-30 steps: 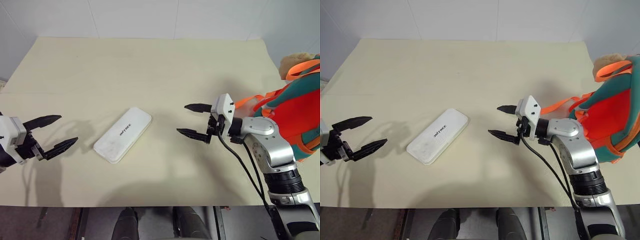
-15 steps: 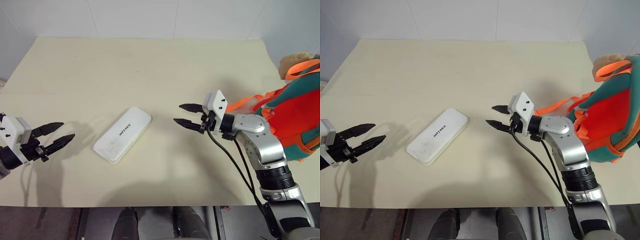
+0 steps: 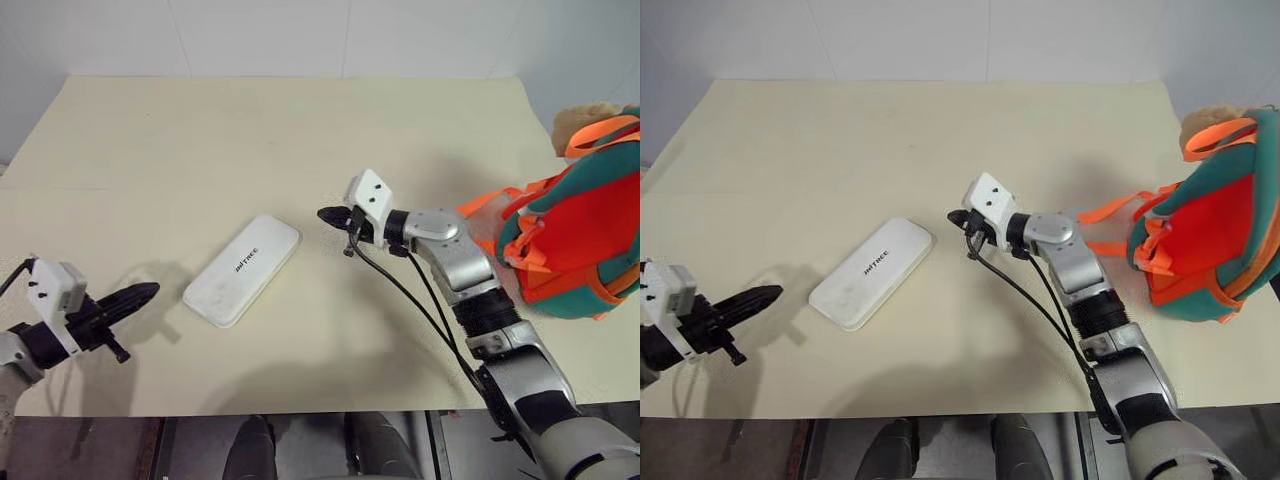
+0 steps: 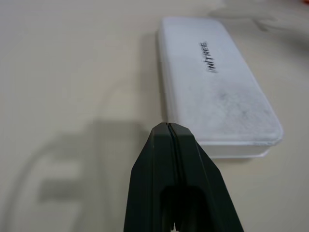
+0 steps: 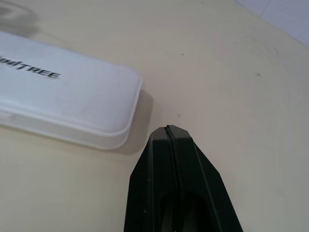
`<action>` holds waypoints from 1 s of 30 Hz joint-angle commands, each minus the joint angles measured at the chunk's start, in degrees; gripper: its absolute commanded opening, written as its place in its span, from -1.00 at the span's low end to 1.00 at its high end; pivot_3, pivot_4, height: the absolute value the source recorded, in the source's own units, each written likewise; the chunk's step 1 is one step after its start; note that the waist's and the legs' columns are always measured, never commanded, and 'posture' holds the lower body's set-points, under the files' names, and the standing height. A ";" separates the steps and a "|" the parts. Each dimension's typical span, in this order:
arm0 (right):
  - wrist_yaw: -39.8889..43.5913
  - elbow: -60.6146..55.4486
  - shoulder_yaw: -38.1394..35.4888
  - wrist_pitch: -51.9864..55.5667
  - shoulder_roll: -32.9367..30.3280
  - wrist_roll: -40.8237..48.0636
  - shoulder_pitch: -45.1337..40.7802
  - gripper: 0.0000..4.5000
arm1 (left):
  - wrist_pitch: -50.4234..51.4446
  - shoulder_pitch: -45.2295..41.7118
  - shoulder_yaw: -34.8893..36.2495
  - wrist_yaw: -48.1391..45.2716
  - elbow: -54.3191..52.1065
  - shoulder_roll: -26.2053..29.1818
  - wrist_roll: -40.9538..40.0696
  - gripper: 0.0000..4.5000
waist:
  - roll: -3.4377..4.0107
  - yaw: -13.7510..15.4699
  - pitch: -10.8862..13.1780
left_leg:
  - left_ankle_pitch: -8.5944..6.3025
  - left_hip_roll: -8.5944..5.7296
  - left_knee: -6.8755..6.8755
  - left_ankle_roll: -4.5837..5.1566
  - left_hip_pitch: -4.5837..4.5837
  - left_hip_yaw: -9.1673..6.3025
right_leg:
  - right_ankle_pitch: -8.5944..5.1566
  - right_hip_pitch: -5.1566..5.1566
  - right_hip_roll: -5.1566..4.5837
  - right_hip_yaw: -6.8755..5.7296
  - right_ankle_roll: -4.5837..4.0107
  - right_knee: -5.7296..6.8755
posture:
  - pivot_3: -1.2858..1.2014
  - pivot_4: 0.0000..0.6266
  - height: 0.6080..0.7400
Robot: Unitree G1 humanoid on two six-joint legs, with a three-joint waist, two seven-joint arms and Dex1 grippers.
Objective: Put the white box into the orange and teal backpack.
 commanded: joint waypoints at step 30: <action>-4.56 28.83 0.85 -17.58 11.96 -10.22 -11.41 -1.00 | 4.32 -3.90 -9.30 11.24 -2.37 -10.82 -0.51 -1.00 | -0.01 -0.32 -0.01 | 0.02 -0.01 0.14 -0.07 0.04 -0.04 | 0.00 0.02 0.02 -0.01 0.00 0.16 | 0.03 -0.52 1.00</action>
